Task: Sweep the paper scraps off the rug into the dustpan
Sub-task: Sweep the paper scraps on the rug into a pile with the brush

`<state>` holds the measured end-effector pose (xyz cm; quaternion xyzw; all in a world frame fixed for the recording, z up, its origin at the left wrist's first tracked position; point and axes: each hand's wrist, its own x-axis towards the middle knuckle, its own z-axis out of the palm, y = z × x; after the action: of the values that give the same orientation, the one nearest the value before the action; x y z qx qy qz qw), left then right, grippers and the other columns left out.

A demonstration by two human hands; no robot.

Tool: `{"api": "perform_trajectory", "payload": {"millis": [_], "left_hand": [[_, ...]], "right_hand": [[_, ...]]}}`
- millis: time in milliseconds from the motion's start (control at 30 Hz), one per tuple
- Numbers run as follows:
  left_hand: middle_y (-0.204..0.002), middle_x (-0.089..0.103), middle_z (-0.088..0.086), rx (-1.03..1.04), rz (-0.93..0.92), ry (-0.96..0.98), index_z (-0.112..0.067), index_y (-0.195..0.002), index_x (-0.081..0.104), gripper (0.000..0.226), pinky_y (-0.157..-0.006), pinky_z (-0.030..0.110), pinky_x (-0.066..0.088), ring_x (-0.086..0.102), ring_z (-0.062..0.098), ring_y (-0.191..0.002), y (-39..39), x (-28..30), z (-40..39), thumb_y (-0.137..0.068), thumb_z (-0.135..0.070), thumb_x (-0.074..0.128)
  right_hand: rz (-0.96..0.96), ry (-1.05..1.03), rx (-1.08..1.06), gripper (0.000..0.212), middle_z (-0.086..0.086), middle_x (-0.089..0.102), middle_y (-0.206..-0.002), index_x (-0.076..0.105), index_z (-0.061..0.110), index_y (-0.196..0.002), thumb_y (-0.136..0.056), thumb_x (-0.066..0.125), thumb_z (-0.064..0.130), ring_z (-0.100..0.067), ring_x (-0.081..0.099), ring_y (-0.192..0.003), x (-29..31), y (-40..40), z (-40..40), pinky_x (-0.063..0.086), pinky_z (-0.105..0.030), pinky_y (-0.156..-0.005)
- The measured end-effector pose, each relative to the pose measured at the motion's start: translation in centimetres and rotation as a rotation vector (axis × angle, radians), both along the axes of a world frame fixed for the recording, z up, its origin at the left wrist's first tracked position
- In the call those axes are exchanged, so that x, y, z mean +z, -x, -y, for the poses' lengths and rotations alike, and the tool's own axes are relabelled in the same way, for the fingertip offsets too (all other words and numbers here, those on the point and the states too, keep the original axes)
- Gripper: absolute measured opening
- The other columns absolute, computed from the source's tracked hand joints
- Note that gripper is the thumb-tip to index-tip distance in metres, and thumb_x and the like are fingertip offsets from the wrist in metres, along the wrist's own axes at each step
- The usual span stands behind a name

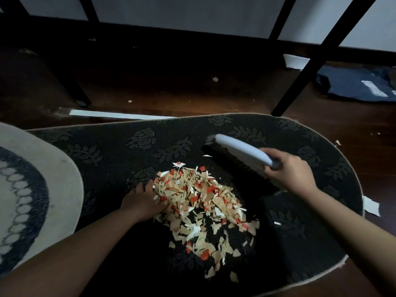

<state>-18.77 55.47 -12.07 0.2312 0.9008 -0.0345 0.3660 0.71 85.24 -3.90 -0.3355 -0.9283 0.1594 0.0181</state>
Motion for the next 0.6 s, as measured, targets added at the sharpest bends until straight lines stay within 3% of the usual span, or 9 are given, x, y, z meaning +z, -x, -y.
{"api": "perform_trajectory", "payload": {"millis": [200, 333, 600], "left_hand": [[-0.16, 0.01, 0.01, 0.01, 0.013, -0.011, -0.022, -0.154, 0.0, 0.094, -0.114, 0.042, 0.026, 0.021, 0.034, -0.144, 0.1, -0.1, 0.2, -0.085, -0.069, 0.044], [-0.16, 0.01, 0.01, 0.005, 0.002, -0.007, -0.022, -0.154, 0.0, 0.093, -0.114, 0.041, 0.027, 0.022, 0.033, -0.144, 0.1, -0.2, 0.0, -0.086, -0.067, 0.045], [-0.16, 0.008, 0.009, -0.006, 0.018, 0.0, -0.023, -0.154, -0.003, 0.092, -0.115, 0.042, 0.026, 0.019, 0.033, -0.145, 0.1, -0.3, -0.1, -0.087, -0.066, 0.045]], "right_hand": [[0.064, -0.009, -0.165, 0.045, -0.003, 0.067, -0.112, 0.054, 0.037, -0.128, -0.084, 0.061, 0.026, -0.028, 0.063, -0.095, -2.4, -0.9, -1.3, 0.044, -0.033, -0.067], [0.128, -0.01, -0.001, 0.047, 0.003, 0.067, -0.112, 0.052, 0.042, -0.129, -0.084, 0.061, 0.03, -0.021, 0.064, -0.094, -3.4, 1.5, 0.1, 0.041, -0.028, -0.063], [0.102, -0.004, 0.177, 0.043, 0.011, 0.068, -0.109, 0.054, 0.046, -0.122, -0.083, 0.061, 0.03, -0.017, 0.065, -0.091, -3.7, 4.1, 2.0, 0.051, -0.03, -0.066]]}}
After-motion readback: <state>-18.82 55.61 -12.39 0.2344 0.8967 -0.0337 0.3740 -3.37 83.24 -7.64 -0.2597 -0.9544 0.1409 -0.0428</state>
